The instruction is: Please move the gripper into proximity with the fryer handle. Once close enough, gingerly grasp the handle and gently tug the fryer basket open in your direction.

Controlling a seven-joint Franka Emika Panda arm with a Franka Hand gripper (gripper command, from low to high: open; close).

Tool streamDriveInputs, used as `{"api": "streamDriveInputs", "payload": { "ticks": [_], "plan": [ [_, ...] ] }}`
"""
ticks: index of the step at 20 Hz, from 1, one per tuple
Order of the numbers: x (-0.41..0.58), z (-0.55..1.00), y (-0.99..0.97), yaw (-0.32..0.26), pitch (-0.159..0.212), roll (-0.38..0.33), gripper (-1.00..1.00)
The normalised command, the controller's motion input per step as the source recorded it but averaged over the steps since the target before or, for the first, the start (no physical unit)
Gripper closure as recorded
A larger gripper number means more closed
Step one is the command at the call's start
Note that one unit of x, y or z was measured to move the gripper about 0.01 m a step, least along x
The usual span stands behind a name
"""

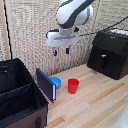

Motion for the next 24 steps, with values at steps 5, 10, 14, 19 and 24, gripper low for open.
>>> {"api": "streamDriveInputs", "payload": {
  "ticks": [5, 10, 14, 19, 24],
  "plan": [
    [0.033, -0.01, -0.02, -0.375, 0.0, -0.029, -1.0],
    [0.047, -0.02, -0.02, -0.375, 0.0, -0.037, -1.0],
    [0.041, -0.03, -0.03, -0.375, 0.0, -0.049, -1.0],
    [0.02, -0.02, -0.04, -0.375, 0.0, -0.074, -1.0],
    [0.001, -0.02, -0.04, -0.375, 0.0, -0.061, -1.0]
  ]
}}
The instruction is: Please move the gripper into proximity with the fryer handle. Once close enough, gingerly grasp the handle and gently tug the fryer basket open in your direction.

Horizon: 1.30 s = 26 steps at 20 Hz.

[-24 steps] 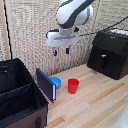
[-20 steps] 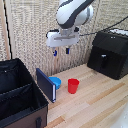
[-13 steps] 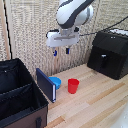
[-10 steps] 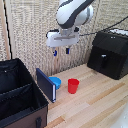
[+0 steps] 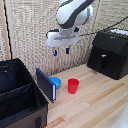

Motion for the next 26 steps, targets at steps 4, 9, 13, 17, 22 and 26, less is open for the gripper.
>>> {"api": "streamDriveInputs", "payload": {
  "ticks": [4, 9, 13, 17, 22, 26],
  "plan": [
    [0.0, -0.02, -0.04, -0.375, 0.0, -0.048, -1.0],
    [0.009, -0.01, -0.03, -0.375, 0.0, -0.044, -1.0],
    [0.035, 0.0, -0.04, -0.375, 0.0, -0.087, -1.0],
    [0.026, -0.01, -0.03, -0.369, 0.001, -0.149, -1.0],
    [0.046, -0.03, -0.02, -0.304, 0.007, -0.264, -1.0],
    [0.011, -0.02, -0.01, -0.202, -0.001, -0.366, -1.0]
  ]
}}
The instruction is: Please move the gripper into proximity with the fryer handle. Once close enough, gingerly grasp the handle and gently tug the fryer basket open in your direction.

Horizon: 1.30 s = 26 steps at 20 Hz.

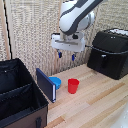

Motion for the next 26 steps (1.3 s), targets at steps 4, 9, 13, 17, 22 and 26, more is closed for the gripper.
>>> {"api": "streamDriveInputs", "payload": {
  "ticks": [4, 9, 13, 17, 22, 26],
  "plan": [
    [-0.006, -0.05, 0.0, -0.094, -0.059, -0.375, -1.0],
    [-0.025, -0.08, -0.18, -0.033, -0.075, -0.365, -1.0],
    [0.0, -0.15, -0.66, 0.066, -0.083, -0.2, -1.0],
    [-0.004, -0.19, -0.66, 0.122, -0.068, -0.185, -1.0],
    [-0.099, -0.2, -0.7, 0.099, -0.083, -0.188, -1.0],
    [-0.163, -0.16, -0.65, 0.091, -0.083, -0.231, -1.0]
  ]
}}
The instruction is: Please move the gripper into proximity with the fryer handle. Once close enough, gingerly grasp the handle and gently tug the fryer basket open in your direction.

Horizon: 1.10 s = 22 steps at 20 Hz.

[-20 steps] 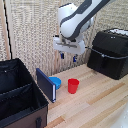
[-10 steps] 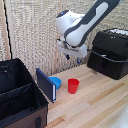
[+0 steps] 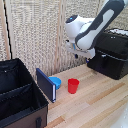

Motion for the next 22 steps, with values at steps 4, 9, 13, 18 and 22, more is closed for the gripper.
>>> {"api": "streamDriveInputs", "payload": {
  "ticks": [4, 9, 13, 18, 22],
  "plan": [
    [-0.224, -0.23, -0.44, 0.094, -0.082, -0.353, -1.0],
    [-0.191, -0.25, -0.35, 0.106, -0.074, -0.375, -1.0],
    [-0.101, -0.32, -0.35, 0.132, -0.064, -0.366, -1.0],
    [-0.042, -0.41, -0.5, 0.153, -0.062, -0.253, -1.0],
    [-0.178, -0.38, -0.6, 0.164, -0.047, -0.099, -1.0]
  ]
}}
